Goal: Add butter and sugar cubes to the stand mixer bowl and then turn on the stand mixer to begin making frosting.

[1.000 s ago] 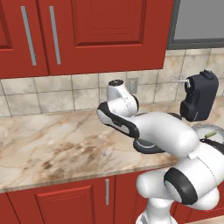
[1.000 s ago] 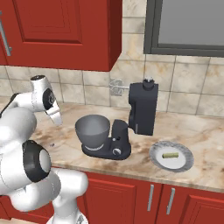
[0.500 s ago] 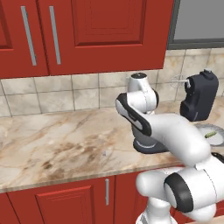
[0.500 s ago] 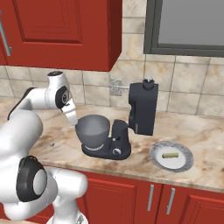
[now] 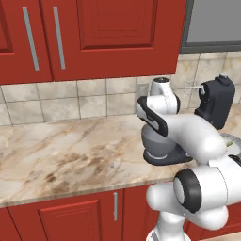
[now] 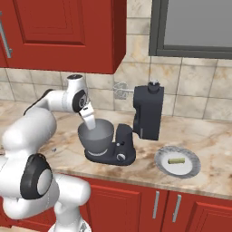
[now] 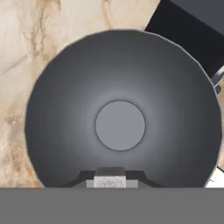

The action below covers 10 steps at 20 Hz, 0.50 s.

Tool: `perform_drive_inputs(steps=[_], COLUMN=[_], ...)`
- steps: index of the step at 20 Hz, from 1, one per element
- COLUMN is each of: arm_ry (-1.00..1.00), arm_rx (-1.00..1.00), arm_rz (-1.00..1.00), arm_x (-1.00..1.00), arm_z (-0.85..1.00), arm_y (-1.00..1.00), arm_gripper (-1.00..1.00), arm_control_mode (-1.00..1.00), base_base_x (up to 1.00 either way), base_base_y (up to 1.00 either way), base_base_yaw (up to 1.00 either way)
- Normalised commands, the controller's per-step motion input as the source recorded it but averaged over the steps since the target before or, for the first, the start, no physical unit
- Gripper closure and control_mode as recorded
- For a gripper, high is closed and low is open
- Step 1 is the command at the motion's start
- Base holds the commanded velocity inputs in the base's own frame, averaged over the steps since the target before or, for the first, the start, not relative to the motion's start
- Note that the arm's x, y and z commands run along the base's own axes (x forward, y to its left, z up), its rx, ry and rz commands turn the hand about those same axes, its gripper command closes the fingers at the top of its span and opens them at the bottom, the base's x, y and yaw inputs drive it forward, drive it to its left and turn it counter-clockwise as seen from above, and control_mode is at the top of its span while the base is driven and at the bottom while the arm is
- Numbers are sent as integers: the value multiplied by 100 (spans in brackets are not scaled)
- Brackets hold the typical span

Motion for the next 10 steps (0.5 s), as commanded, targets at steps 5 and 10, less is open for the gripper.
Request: perform_drive_inputs(steps=[5, 10], arm_ry=[9, 9], arm_rx=[0, 0], arm_rz=[0, 0], arm_x=[15, 3], arm_z=[-23, -30], arm_y=[-23, -8], arm_gripper=[100, 100], arm_control_mode=[-100, -100], base_base_x=[0, 0], base_base_y=[0, 0], base_base_yaw=[0, 0])
